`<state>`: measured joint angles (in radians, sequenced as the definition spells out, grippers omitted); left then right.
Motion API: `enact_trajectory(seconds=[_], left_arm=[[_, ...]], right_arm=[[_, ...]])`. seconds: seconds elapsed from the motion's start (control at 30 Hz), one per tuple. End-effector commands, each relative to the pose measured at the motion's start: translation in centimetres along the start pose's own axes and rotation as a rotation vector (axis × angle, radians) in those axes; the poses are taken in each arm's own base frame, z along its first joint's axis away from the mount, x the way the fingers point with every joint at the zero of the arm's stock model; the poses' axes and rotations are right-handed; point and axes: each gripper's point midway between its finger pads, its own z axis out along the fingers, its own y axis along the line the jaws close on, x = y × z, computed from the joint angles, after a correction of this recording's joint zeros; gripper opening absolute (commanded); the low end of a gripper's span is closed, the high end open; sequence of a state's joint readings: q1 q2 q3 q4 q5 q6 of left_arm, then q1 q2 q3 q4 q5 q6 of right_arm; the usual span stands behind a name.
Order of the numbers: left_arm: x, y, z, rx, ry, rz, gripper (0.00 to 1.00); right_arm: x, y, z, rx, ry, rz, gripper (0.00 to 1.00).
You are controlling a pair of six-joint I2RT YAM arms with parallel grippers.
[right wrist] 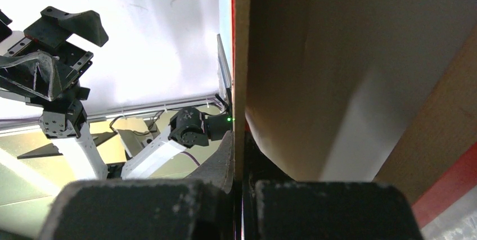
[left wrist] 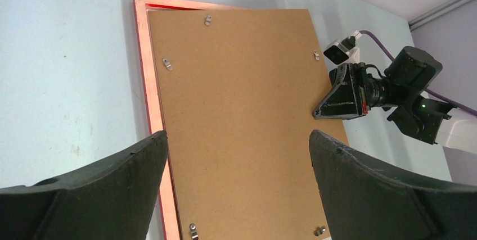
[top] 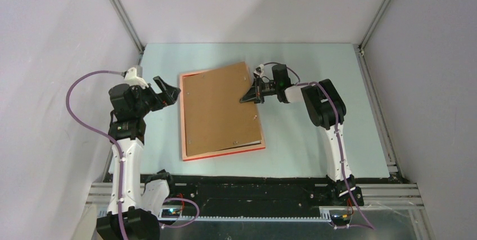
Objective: Put the photo into the frame
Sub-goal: Place the photo frame item in the photo frame.
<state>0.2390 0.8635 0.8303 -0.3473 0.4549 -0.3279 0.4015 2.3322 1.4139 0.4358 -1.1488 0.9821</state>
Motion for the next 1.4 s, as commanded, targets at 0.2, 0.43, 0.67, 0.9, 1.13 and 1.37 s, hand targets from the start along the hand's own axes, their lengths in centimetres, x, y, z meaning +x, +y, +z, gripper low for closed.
enact_trajectory(seconds=[0.2,0.43,0.67,0.9,1.13,1.37], left_arm=[[-0.7,0.2,-0.3,-0.006,-0.037,0.044,1.00],[-0.7,0.2,-0.2,-0.004,-0.035,0.044,1.00],[-0.6,0.2,-0.2,-0.004,-0.032,0.041,1.00],[-0.6,0.2,-0.2,-0.004,-0.032,0.041,1.00],[-0.6,0.3,-0.2,-0.005,-0.032,0.042,1.00],[-0.6,0.3,-0.2,-0.005,-0.032,0.042,1.00]], right_arm=[[-1.2,2.0,0.1,-0.049,0.006,-0.099,0.00],[-1.6,1.8,-0.3,-0.052,-0.009,-0.101,0.00],[-2.2,2.1,-0.8,-0.067,-0.029,-0.112,0.00],[-2.6,2.0,-0.9,-0.084,-0.046,-0.120,0.00],[-2.2,1.7,-0.4,-0.085,-0.036,-0.109,0.00],[-1.8,1.5,-0.2,-0.082,-0.033,-0.091,0.00]])
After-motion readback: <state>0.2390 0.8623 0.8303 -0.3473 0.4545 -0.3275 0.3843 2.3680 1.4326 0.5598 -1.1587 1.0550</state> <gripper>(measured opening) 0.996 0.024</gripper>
